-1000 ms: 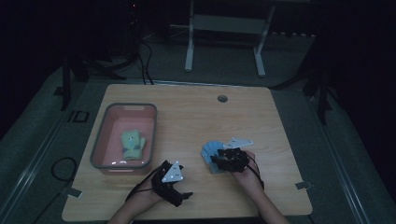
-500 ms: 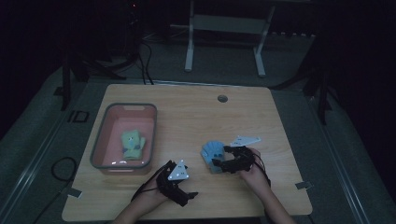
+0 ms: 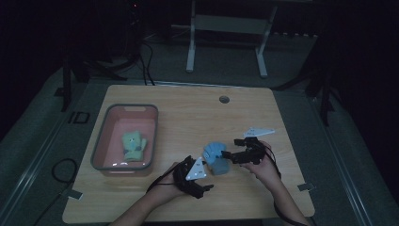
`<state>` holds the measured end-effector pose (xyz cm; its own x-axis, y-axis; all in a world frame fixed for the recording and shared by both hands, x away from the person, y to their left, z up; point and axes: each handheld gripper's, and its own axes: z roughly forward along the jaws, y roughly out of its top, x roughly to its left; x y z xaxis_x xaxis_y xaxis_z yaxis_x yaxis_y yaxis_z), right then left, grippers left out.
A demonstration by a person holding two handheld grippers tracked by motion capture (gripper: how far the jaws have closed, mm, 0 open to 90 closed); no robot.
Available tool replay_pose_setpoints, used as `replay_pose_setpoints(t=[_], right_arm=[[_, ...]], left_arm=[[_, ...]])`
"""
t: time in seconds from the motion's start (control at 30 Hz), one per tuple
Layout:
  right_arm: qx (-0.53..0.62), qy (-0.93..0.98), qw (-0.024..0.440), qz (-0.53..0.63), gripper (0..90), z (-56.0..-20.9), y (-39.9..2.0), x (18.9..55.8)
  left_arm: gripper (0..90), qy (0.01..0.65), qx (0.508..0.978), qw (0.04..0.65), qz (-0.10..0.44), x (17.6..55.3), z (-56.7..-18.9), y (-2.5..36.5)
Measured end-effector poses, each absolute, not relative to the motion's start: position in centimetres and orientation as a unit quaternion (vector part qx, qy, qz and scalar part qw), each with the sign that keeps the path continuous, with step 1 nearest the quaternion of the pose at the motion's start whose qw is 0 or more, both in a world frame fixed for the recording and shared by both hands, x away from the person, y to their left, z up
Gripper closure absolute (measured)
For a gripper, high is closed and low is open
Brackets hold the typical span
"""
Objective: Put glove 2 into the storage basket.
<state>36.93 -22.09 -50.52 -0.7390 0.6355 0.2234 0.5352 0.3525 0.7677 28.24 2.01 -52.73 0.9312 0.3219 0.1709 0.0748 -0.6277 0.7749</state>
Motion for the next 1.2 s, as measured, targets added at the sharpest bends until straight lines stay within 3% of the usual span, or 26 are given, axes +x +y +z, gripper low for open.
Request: replay_pose_setpoints(t=[0.17, 0.23, 0.37, 0.4, 0.5, 0.7, 0.8, 0.9, 1.2], right_arm=[[0.356, 0.824, 0.05, 0.439, 14.8, -50.8, -21.6, 37.8], [0.355, 0.83, 0.053, 0.427, 21.5, -51.4, -20.7, 38.8], [0.356, 0.832, 0.058, 0.422, 22.6, -51.6, -20.4, 39.2], [0.359, 0.832, 0.056, 0.42, 24.0, -52.0, -20.2, 39.6], [0.365, 0.832, 0.059, 0.413, 24.8, -52.6, -20.1, 40.0], [0.375, 0.832, 0.056, 0.404, 27.0, -53.4, -20.3, 40.5], [0.384, 0.829, 0.051, 0.404, 27.2, -53.7, -20.4, 40.7], [0.385, 0.83, 0.045, 0.402, 27.2, -54.0, -20.2, 40.7], [0.381, 0.841, 0.059, 0.381, 28.7, -55.2, -19.6, 40.5]], left_arm=[[23.3, 0.095, 0.892, 0.415, 0.152, 29.0, -52.8, 0.4], [26.5, 0.075, 0.897, 0.406, 0.156, 29.7, -53.2, -0.8], [30.2, 0.053, 0.902, 0.394, 0.171, 30.3, -53.9, -1.9], [35.9, 0.045, 0.905, 0.385, 0.175, 30.4, -54.1, -2.2], [41.4, 0.032, 0.91, 0.369, 0.184, 30.6, -54.6, -2.4], [45.4, 0.028, 0.915, 0.351, 0.199, 31.1, -55.4, -2.7], [60.4, 0.032, 0.913, 0.352, 0.204, 31.4, -55.3, -2.4], [69.9, 0.034, 0.91, 0.359, 0.204, 31.5, -55.3, -2.1], [74.6, 0.059, 0.91, 0.377, 0.162, 32.1, -55.3, -1.5]])
